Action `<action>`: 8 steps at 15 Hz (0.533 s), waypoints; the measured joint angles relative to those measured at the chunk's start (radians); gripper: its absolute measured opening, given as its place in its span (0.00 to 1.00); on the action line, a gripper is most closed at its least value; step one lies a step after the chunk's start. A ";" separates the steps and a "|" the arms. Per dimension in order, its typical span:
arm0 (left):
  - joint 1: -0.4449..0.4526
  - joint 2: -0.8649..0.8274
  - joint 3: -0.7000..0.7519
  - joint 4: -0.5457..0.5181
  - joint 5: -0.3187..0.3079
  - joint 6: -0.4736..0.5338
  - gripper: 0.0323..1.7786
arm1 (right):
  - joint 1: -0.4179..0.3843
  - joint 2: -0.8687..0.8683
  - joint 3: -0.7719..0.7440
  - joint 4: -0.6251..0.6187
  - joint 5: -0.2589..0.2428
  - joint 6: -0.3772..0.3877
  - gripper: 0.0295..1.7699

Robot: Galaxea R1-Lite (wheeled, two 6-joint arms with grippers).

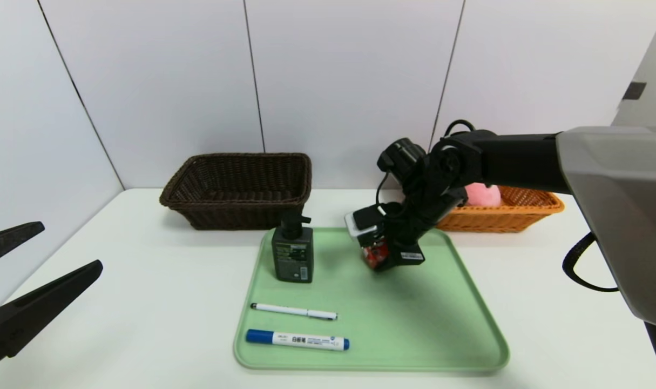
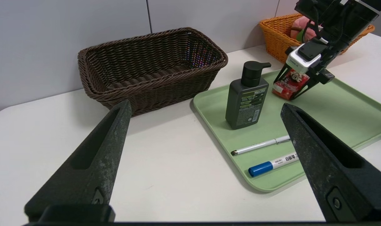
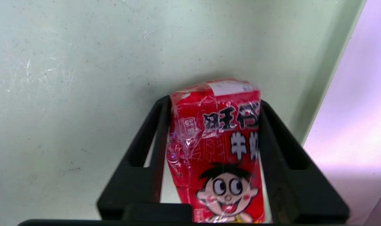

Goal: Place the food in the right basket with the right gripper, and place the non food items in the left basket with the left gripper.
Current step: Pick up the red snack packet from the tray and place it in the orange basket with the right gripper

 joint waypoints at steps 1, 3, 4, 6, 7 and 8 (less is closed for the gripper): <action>0.000 0.000 0.000 0.000 0.000 0.000 0.95 | 0.000 0.000 0.000 0.000 0.000 0.000 0.42; 0.000 0.001 -0.001 0.000 0.000 0.000 0.95 | -0.002 0.000 0.000 -0.001 -0.001 0.000 0.36; 0.000 0.002 -0.001 0.000 0.000 0.000 0.95 | -0.002 0.000 -0.001 -0.003 -0.001 0.001 0.36; 0.000 0.003 0.000 0.000 0.000 0.000 0.95 | -0.003 -0.006 -0.001 -0.007 -0.002 0.013 0.36; 0.000 0.005 0.000 0.000 0.000 0.000 0.95 | -0.003 -0.011 -0.001 -0.007 -0.002 0.022 0.36; 0.000 0.007 0.000 0.000 0.000 0.000 0.95 | -0.002 -0.018 -0.001 -0.006 -0.002 0.026 0.36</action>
